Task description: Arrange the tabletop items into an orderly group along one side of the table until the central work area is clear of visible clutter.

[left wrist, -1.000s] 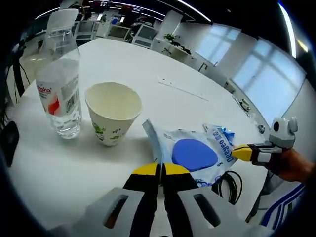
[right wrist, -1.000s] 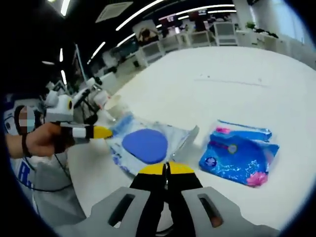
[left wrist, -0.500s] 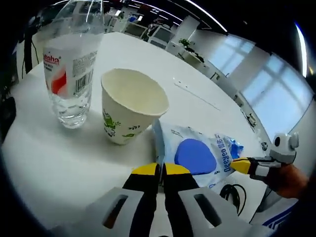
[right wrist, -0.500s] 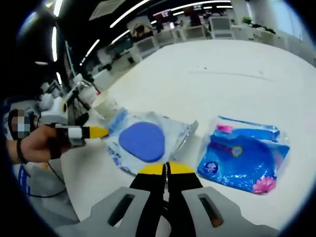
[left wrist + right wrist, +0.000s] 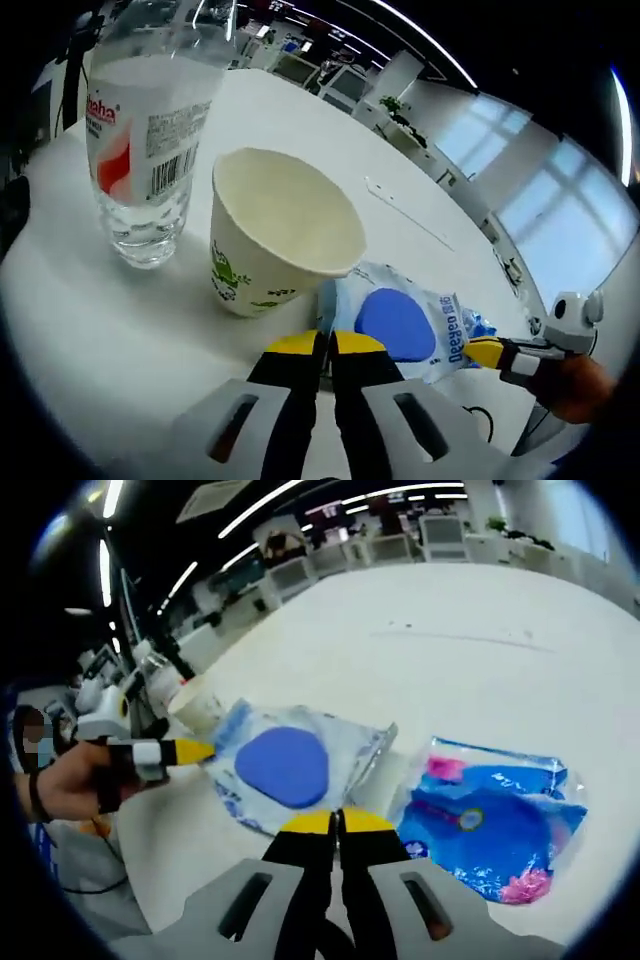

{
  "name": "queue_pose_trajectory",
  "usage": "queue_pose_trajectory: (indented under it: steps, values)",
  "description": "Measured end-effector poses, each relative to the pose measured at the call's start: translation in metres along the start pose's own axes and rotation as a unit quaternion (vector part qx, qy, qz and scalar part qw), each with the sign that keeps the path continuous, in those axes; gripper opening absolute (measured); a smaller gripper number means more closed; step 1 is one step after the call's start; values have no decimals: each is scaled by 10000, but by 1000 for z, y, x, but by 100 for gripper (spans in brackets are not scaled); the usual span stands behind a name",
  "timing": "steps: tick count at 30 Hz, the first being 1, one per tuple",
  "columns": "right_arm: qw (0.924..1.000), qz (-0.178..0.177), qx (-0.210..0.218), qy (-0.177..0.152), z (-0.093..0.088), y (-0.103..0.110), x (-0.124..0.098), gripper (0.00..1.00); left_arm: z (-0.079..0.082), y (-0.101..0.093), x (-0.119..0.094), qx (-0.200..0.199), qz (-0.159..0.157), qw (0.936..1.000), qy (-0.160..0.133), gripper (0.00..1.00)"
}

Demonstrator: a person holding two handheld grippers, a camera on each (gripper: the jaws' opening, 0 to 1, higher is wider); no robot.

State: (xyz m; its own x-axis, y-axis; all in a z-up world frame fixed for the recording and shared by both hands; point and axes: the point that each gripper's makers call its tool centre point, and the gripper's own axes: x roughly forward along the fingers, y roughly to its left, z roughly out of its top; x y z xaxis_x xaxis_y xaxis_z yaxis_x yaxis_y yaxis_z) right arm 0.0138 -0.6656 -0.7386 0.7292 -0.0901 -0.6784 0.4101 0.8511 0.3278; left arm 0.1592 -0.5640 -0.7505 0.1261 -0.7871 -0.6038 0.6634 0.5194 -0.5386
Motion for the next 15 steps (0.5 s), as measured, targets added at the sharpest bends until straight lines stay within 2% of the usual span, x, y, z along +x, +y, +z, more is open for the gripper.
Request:
queue_pose_trajectory:
  steps: [4,15]
  values:
    - [10000,-32,-43,16,-1,-3,0,0,0,0,-1,59,-16,10000,-24,2]
    - [9998,-158,-114,22,-6,-11,-7,8,-1,6,-12,163,-63,9998,-38,8]
